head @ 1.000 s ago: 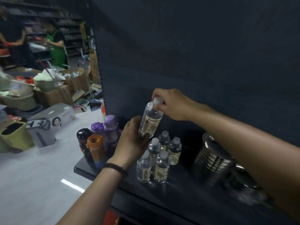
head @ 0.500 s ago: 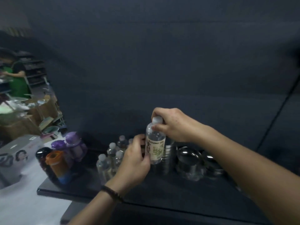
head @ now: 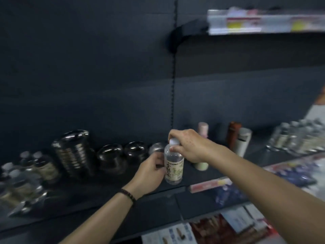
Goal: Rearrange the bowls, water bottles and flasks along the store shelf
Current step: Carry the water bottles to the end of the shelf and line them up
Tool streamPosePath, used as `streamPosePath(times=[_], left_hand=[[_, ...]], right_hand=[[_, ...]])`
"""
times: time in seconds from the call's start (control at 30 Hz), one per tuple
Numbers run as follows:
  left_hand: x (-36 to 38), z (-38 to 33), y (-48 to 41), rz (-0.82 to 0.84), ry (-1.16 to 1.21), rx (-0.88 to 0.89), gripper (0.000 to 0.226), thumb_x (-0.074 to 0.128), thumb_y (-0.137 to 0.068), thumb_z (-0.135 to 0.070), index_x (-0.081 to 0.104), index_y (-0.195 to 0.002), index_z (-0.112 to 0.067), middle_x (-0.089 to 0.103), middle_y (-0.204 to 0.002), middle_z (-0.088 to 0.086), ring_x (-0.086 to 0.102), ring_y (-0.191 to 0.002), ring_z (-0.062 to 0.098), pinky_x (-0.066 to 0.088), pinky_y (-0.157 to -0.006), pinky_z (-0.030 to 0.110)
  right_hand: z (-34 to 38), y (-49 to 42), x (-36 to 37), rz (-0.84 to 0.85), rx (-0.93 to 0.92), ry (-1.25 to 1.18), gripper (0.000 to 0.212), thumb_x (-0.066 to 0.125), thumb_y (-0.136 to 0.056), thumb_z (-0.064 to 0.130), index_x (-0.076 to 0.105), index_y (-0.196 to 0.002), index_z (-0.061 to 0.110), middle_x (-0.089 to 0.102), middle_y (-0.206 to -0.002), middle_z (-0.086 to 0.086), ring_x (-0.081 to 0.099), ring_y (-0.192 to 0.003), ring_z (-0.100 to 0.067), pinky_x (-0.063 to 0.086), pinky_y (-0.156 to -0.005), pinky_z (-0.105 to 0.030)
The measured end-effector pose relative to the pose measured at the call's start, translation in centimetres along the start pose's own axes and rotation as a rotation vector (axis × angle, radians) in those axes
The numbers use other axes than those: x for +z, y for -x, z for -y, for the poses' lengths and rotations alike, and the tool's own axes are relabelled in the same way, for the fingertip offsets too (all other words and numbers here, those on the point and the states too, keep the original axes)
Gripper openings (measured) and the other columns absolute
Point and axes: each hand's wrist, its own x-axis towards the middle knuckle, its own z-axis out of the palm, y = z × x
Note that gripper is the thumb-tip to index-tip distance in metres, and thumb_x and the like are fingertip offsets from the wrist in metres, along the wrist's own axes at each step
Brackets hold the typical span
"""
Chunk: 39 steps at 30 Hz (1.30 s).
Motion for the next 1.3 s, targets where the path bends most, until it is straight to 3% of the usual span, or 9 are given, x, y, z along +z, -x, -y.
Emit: streamPosePath(times=[0.2,0.33,0.47,0.6,0.77,0.87,0.97,1.03,1.3], left_hand=[[12.1,-5.1,-2.8,0.256,0.204,-0.128,0.044,0.059,-0.101,0.010,0.057,-0.137,-0.016,0.072,-0.123,0.006,0.073,-0.098,0.016,0.063,-0.074,0.027],[18.9,-7.8,-5.9,0.375,0.240,-0.107,0.043,0.064,-0.098,0.011,0.058,-0.135,-0.010,0.074,-0.119,0.010,0.077,-0.101,0.020,0.064,-0.088,0.039],[25.4,-9.4,-9.8,0.454,0.286,-0.116,0.041,0.065,-0.096,0.013,0.061,-0.129,-0.011,0.077,-0.107,0.010,0.077,-0.078,0.010,0.061,-0.069,0.028],[30.5,-9.8,-15.7,0.536,0.277,-0.103,0.038,0.072,-0.094,0.004,0.067,-0.121,-0.022,0.078,-0.111,0.007,0.075,-0.099,0.022,0.060,-0.081,0.036],[35.8,-11.1,-22.3,0.646,0.278,-0.103,0.053,0.080,-0.067,-0.027,0.069,-0.119,-0.027,0.078,-0.116,-0.002,0.073,-0.114,0.024,0.059,-0.098,0.045],[39.9,-11.5,-26.5,0.668,0.297,-0.089,0.060,0.081,-0.071,-0.027,0.065,-0.128,-0.025,0.077,-0.126,0.004,0.073,-0.121,0.030,0.057,-0.109,0.054],[43.7,-12.6,-29.5,0.673,0.344,-0.130,0.049,0.068,-0.096,0.003,0.057,-0.138,-0.020,0.073,-0.130,0.009,0.073,-0.117,0.024,0.065,-0.087,0.032],[45.9,-13.3,-31.4,0.682,0.340,-0.144,0.050,0.067,-0.098,0.006,0.056,-0.139,-0.022,0.075,-0.126,0.004,0.073,-0.116,0.019,0.062,-0.080,0.024],[55.6,-14.3,-37.5,0.537,0.379,-0.268,0.046,0.059,-0.102,0.004,0.061,-0.138,-0.024,0.079,-0.125,-0.005,0.073,-0.121,0.013,0.059,-0.101,0.036]], right_hand=[[-11.5,6.9,-2.4,-0.026,0.196,0.025,0.020,0.065,-0.098,0.037,0.055,-0.114,0.031,0.064,-0.108,-0.005,0.066,-0.098,-0.033,0.057,-0.088,-0.051],[-18.3,10.4,-4.1,-0.064,0.314,0.018,0.024,0.062,-0.103,0.028,0.061,-0.125,0.019,0.068,-0.115,-0.009,0.066,-0.106,-0.033,0.055,-0.092,-0.044],[-25.0,11.9,-5.6,-0.024,0.404,0.108,0.025,0.058,-0.106,0.025,0.056,-0.128,0.013,0.070,-0.122,-0.013,0.067,-0.110,-0.036,0.052,-0.086,-0.040],[-31.1,11.9,-7.8,-0.030,0.481,0.144,0.037,0.058,-0.108,0.031,0.054,-0.141,0.015,0.067,-0.134,-0.014,0.064,-0.124,-0.036,0.049,-0.093,-0.038],[-38.5,10.4,-10.6,-0.043,0.506,0.146,0.028,0.065,-0.104,0.025,0.059,-0.128,0.012,0.070,-0.119,-0.017,0.070,-0.108,-0.035,0.057,-0.087,-0.048],[-42.8,9.4,-12.3,-0.072,0.512,0.150,0.031,0.066,-0.104,0.023,0.061,-0.131,0.009,0.068,-0.122,-0.016,0.069,-0.108,-0.036,0.058,-0.089,-0.048],[-47.5,8.5,-13.5,-0.070,0.514,0.173,0.030,0.067,-0.103,0.020,0.061,-0.129,0.008,0.069,-0.123,-0.016,0.070,-0.108,-0.035,0.059,-0.086,-0.047],[-50.8,8.1,-14.1,-0.057,0.507,0.167,0.028,0.066,-0.103,0.022,0.062,-0.128,0.009,0.070,-0.122,-0.014,0.071,-0.108,-0.033,0.059,-0.086,-0.046],[-64.7,6.3,-14.6,0.006,0.456,0.119,0.031,0.069,-0.102,0.027,0.061,-0.131,0.020,0.068,-0.116,-0.013,0.069,-0.098,-0.031,0.056,-0.074,-0.038]])
